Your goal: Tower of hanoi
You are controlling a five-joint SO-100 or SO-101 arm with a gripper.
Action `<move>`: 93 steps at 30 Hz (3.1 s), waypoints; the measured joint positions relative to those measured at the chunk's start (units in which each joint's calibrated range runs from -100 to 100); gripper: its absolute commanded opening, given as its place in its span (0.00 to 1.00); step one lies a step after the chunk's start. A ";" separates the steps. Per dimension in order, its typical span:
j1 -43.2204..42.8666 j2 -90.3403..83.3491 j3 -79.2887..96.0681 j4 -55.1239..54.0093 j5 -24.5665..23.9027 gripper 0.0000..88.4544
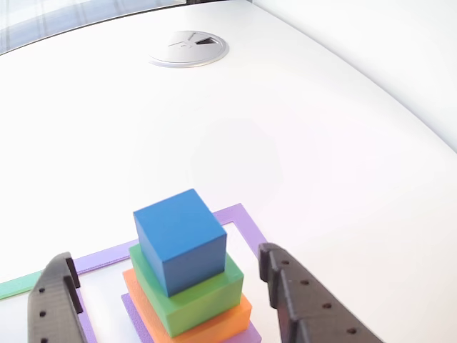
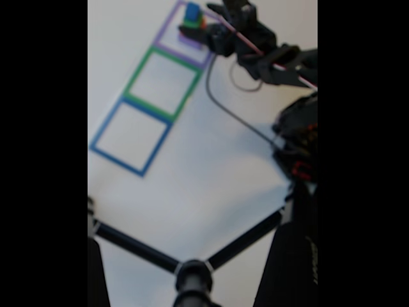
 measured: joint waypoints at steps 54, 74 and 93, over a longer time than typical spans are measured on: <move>-5.38 -1.86 -4.60 6.61 0.00 0.02; -13.22 -34.36 -59.50 108.75 0.54 0.00; -28.09 -41.11 -78.53 124.63 0.54 0.00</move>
